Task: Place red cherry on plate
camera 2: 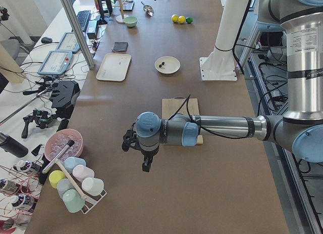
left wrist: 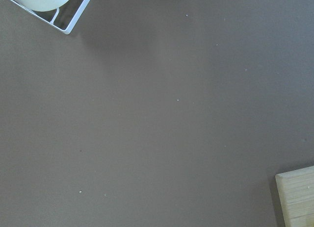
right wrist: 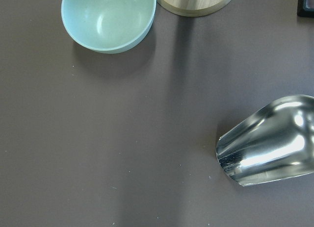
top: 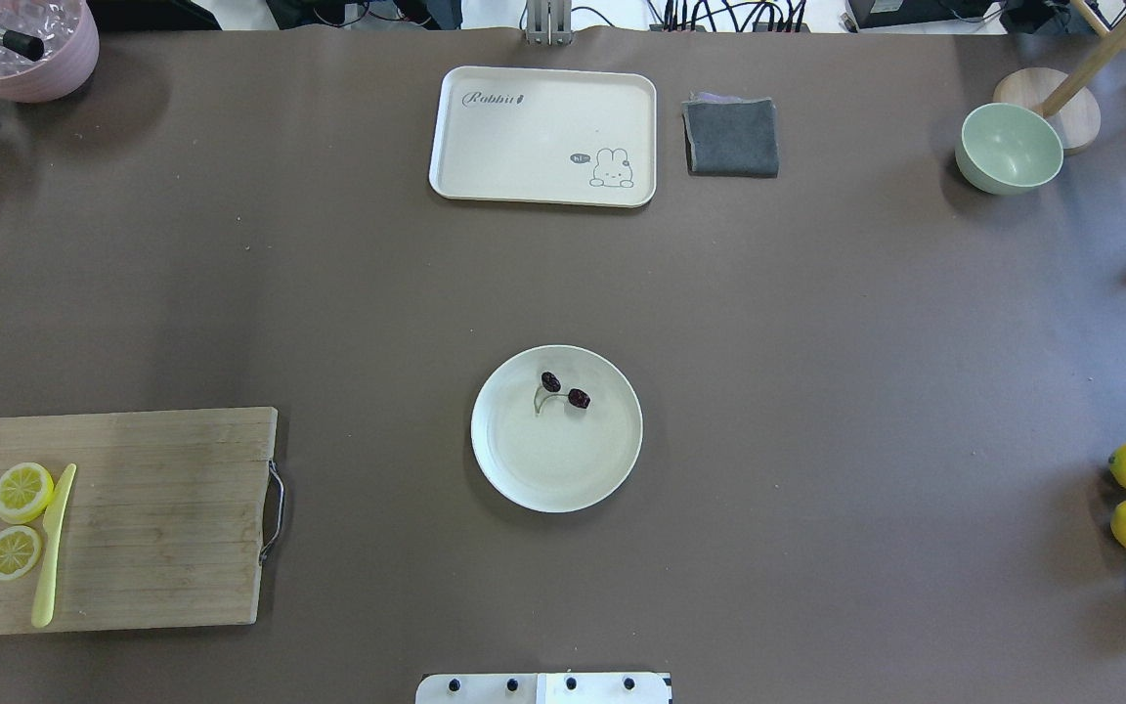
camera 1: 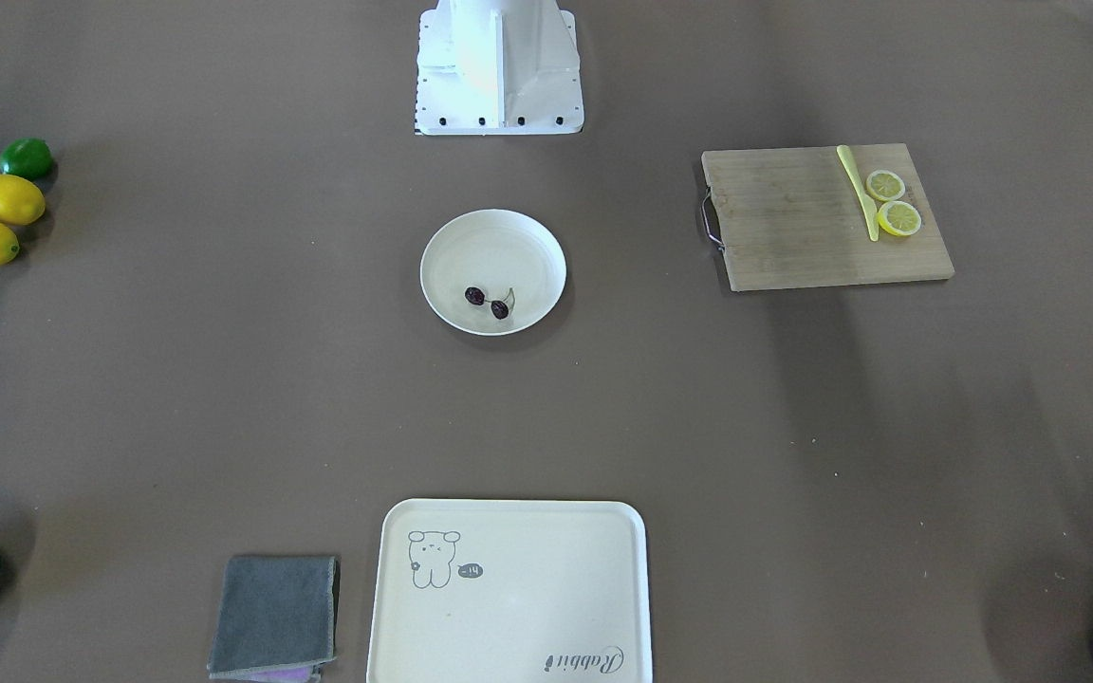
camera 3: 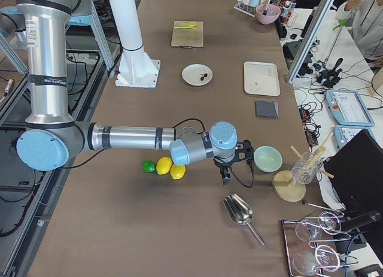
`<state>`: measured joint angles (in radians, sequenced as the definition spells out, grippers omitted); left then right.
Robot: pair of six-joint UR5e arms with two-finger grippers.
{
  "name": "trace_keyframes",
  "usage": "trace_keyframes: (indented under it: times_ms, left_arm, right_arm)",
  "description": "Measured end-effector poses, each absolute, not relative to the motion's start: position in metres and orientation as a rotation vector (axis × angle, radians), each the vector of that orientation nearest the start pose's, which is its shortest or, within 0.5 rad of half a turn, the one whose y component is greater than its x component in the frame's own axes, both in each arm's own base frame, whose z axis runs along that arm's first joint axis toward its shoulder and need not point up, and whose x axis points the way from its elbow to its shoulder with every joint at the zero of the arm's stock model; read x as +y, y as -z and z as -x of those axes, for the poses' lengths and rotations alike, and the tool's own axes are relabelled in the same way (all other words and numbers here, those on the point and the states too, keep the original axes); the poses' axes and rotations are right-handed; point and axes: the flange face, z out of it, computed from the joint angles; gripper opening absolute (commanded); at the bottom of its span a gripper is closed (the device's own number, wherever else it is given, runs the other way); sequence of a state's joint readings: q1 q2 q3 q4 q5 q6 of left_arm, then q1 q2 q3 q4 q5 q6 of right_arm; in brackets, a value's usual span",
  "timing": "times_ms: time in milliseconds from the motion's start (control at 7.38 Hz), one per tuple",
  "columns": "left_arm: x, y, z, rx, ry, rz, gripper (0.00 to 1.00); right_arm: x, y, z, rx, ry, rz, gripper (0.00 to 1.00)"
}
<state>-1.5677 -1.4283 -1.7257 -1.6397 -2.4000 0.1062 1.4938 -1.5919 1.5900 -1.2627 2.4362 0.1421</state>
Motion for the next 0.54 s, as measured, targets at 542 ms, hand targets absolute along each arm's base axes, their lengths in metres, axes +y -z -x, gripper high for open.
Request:
trace_keyframes:
  times_ms: [542]
  left_arm:
    - [-0.4267,-0.6348,0.058,0.827,-0.14,-0.122,0.98]
  right_arm:
    - [-0.4929,-0.6282,-0.0197,-0.884,0.067,-0.177,1.0]
